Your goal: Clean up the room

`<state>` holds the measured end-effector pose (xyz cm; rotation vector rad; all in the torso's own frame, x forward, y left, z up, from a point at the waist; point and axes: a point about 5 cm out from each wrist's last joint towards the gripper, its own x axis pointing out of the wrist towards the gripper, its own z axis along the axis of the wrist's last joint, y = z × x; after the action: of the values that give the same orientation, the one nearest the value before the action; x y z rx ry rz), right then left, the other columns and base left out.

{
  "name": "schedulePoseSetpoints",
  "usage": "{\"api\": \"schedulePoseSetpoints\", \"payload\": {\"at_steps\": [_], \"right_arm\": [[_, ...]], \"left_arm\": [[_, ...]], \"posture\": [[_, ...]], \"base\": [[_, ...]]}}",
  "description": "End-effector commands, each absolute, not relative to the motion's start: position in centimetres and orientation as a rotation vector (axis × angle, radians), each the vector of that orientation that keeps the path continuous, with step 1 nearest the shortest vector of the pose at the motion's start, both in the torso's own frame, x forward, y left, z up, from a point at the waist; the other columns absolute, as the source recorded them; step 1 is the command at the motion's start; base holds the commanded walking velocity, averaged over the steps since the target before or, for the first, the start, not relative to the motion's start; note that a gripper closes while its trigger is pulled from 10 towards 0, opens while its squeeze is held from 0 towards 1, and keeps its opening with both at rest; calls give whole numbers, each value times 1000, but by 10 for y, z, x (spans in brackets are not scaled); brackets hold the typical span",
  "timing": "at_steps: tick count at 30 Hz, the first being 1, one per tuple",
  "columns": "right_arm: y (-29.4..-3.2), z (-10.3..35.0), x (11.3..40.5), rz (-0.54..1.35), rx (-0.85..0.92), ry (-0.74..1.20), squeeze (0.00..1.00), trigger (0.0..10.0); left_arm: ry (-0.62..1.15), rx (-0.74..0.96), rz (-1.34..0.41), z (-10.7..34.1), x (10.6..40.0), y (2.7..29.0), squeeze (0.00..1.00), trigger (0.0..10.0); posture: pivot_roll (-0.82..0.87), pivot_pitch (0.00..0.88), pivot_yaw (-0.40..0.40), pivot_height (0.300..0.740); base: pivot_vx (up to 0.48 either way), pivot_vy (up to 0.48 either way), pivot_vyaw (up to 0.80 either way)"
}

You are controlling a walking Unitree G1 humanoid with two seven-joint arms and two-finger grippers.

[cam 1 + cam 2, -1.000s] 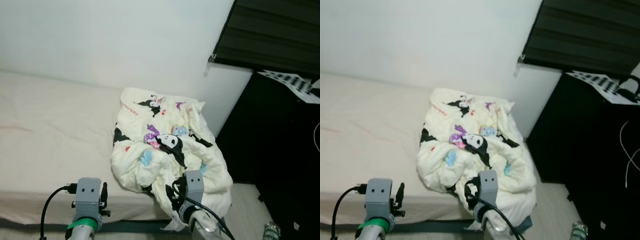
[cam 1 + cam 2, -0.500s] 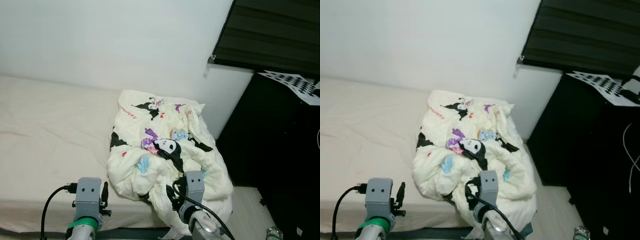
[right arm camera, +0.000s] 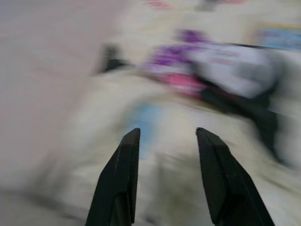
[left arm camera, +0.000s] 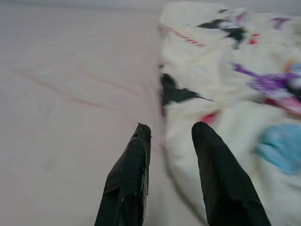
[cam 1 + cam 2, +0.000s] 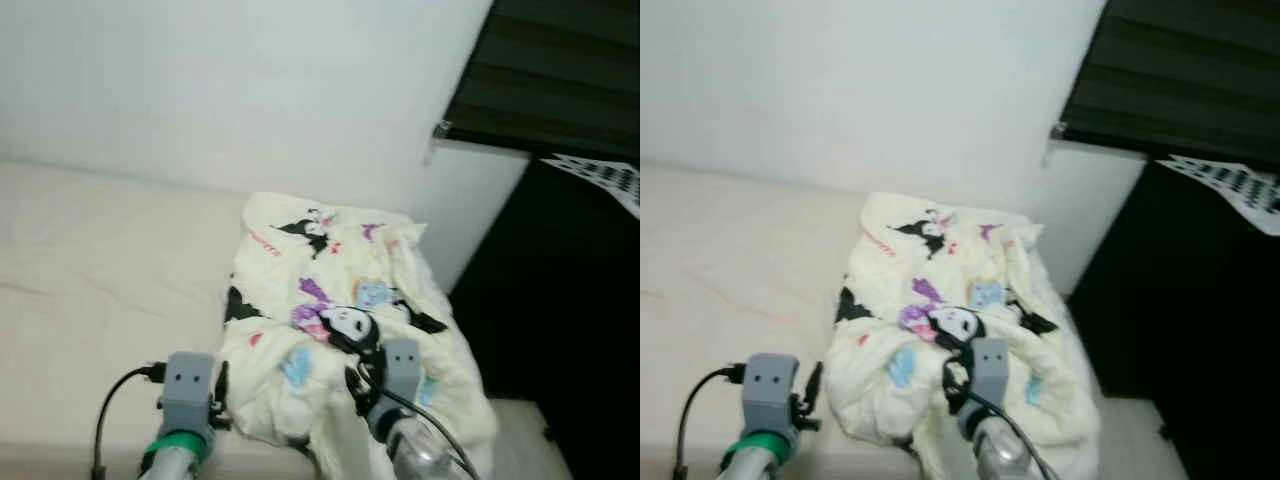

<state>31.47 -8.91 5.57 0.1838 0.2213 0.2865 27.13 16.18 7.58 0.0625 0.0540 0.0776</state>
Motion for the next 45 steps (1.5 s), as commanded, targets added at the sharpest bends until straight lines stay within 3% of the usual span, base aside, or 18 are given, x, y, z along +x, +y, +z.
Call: {"api": "schedulePoseSetpoints", "payload": {"at_steps": [1, 16, 45], "right_arm": [[-106, 46, 310, 237, 182, 254, 0, 10000], [-106, 48, 311, 246, 183, 245, 0, 10000], [-106, 47, 311, 254, 181, 253, 0, 10000]], "left_arm": [[54, 54, 37, 74, 270, 149, 0, 10000], [64, 94, 43, 72, 270, 149, 0, 10000], [70, 80, 56, 71, 267, 150, 0, 10000]], "posture": [[51, 63, -81, 703], [48, 62, -84, 703], [47, 62, -88, 703]], "base": [[0, 0, 0], [0, -17, 0], [0, -475, 0]]}}
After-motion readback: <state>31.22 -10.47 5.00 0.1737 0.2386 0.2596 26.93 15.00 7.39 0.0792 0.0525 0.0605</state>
